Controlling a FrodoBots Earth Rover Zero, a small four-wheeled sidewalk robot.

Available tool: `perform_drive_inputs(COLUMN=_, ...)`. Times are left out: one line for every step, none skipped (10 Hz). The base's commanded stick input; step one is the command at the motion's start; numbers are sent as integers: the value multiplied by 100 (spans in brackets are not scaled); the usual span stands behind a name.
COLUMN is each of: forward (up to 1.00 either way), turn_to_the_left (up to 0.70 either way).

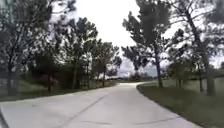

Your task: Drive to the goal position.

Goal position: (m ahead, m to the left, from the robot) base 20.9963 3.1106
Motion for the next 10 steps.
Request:
perform_drive_inputs(forward=85, turn_to_the_left=0)
perform_drive_inputs(forward=85, turn_to_the_left=0)
perform_drive_inputs(forward=85, turn_to_the_left=0)
perform_drive_inputs(forward=85, turn_to_the_left=0)
perform_drive_inputs(forward=85, turn_to_the_left=0)
perform_drive_inputs(forward=85, turn_to_the_left=0)
perform_drive_inputs(forward=85, turn_to_the_left=0)
perform_drive_inputs(forward=85, turn_to_the_left=0)
perform_drive_inputs(forward=85, turn_to_the_left=0)
perform_drive_inputs(forward=85, turn_to_the_left=0)
